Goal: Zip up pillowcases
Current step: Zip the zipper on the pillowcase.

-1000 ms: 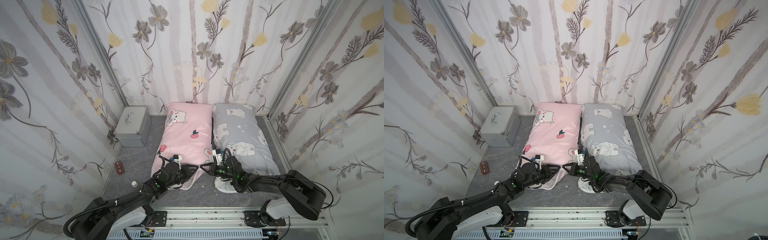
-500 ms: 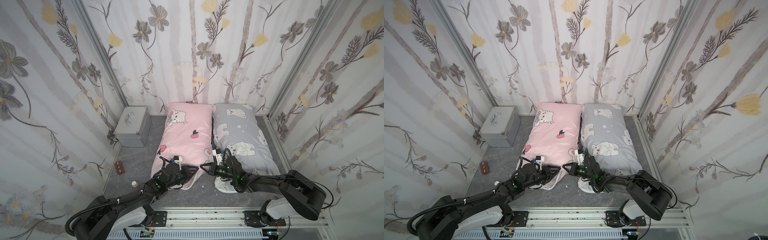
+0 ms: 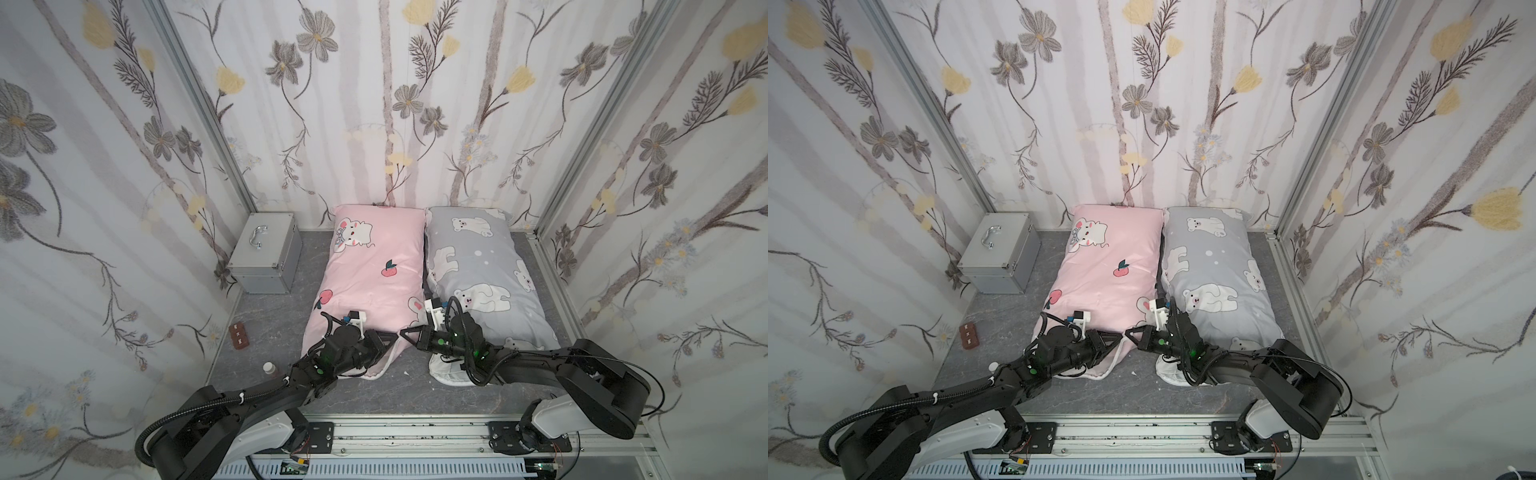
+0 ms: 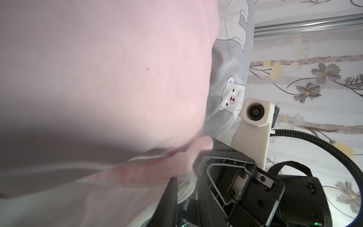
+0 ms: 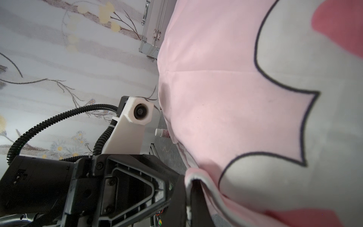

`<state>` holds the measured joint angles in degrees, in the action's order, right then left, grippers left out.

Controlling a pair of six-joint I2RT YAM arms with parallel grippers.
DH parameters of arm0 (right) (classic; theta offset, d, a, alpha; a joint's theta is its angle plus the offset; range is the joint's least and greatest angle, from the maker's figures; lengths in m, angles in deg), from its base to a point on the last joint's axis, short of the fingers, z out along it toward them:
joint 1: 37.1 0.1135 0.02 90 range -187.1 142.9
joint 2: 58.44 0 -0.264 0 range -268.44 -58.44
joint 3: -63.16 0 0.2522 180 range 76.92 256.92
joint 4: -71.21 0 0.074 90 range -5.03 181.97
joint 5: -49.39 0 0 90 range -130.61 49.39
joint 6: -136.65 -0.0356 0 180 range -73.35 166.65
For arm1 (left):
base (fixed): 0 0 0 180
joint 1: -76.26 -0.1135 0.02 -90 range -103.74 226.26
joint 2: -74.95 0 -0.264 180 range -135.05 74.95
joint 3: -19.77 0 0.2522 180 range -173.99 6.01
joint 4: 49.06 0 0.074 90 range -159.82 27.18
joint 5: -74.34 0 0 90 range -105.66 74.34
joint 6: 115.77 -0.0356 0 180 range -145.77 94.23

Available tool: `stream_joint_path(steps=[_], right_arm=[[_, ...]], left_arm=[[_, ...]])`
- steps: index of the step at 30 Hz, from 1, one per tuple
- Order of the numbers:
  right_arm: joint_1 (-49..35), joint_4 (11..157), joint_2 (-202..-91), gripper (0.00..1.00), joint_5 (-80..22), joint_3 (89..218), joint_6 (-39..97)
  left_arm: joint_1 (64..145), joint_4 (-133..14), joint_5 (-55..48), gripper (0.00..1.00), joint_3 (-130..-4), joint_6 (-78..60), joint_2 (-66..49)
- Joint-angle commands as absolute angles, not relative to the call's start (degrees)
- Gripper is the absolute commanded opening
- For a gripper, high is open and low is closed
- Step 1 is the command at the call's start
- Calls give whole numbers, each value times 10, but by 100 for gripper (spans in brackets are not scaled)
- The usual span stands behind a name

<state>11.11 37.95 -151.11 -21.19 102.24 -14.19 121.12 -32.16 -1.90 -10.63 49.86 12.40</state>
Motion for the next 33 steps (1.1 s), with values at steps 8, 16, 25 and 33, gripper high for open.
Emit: stream_joint_path(steps=[8,16,25,33], right_arm=[[112,365,-1513,0,-213,1027,-144],[112,361,-1510,0,-213,1022,-141],[113,373,-1485,0,-212,1017,-132],[113,530,-1386,0,-259,1014,-72]], left_arm=[[1211,-298,-13,12,-113,503,116],[1211,-302,-18,5,-114,504,110],[1212,-331,-18,0,-119,475,110],[1215,-435,-28,0,-121,421,124]])
